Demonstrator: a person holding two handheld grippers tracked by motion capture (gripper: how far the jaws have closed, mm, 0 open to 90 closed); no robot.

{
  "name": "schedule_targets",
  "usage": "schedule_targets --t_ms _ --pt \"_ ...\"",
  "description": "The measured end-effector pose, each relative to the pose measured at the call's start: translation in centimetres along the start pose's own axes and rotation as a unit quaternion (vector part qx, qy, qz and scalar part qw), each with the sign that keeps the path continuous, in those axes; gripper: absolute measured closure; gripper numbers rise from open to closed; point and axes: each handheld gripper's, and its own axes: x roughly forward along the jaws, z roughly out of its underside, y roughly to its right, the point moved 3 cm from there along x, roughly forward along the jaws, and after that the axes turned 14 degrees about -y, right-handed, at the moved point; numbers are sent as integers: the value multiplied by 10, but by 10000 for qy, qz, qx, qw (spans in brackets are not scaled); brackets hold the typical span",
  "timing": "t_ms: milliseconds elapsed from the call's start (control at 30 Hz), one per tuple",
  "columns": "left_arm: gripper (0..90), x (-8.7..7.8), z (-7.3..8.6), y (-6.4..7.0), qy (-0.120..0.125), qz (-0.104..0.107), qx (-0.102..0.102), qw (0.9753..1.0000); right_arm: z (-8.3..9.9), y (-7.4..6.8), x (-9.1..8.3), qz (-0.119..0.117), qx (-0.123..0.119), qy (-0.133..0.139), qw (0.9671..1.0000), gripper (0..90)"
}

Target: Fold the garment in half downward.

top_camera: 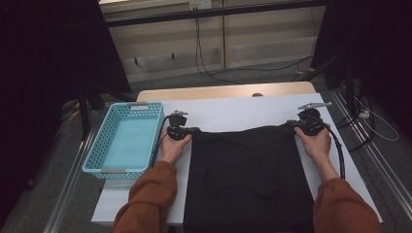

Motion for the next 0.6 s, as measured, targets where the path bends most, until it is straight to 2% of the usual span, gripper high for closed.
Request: schedule_targets --t_ms 233,300,367,467,500,600 --pt "880 2 -14 -7 98 -158 -37 9998 -15 4 1 83 112 153 9998 897" --pt "880 5 -20 -9 127 -143 -142 9997 -19 5 3 114 137 131 9998 897" --pt "880 6 -24 -10 173 -153 -151 9996 -24 7 5 137 175 156 9996 896" --pt "880 11 -31 -10 202 -187 -98 9996 -29 9 7 166 205 198 9995 896" --pt "880 12 -32 -11 182 -247 -18 9995 -31 10 8 198 207 197 9994 895" --pt "879 16 -37 -12 216 -225 -71 9995 -36 11 8 197 239 177 9994 895"
